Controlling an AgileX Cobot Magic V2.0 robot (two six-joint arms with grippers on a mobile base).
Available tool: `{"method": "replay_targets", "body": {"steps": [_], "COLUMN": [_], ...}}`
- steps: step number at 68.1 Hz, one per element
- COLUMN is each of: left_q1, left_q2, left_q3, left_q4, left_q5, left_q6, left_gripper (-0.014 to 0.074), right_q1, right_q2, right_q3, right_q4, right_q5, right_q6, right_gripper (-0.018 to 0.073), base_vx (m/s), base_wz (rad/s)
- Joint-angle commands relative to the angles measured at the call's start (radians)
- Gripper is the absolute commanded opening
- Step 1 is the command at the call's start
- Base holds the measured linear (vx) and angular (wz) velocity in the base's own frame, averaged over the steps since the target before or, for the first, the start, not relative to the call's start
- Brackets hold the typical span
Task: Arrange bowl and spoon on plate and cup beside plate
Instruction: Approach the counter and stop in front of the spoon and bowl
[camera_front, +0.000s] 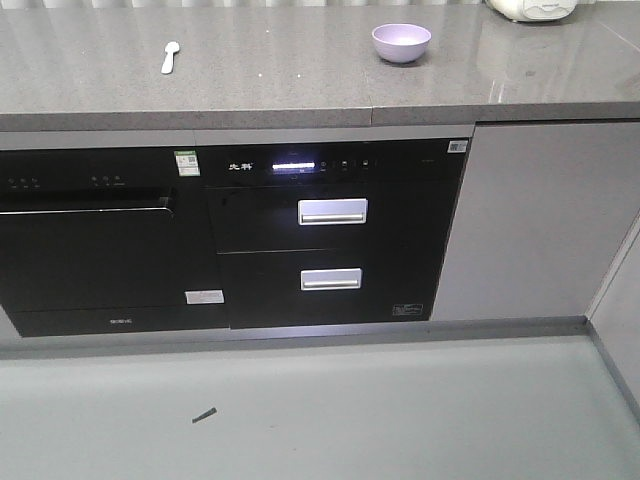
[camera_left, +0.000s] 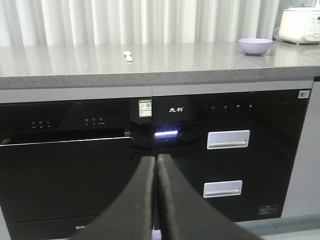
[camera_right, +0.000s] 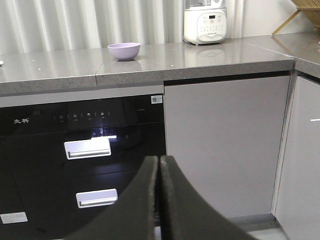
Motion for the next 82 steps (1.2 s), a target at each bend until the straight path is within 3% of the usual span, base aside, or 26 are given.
{"method": "replay_targets", "body": {"steps": [1, 82], "left_q1": [0.003, 0.003], "left_q2": [0.018, 0.018], "left_q3": [-0.019, -0.019], "left_q4": [0.000, 0.000], "left_q5": [-0.069, -0.069], "left_q6": [-0.007, -0.007], "left_gripper": [-0.0006, -0.0006], "right_q1": [-0.006, -0.006], "right_q2": [-0.006, -0.006], "right_q3": [0.008, 0.008], "right_q4": [-0.010, -0.010], "right_q5": [-0.077, -0.077], "right_q6": [0.001, 0.001], "right_gripper": [-0.0006, -0.0006], "base_vx": [0.17, 0.19], "base_wz": [0.00, 0.01]}}
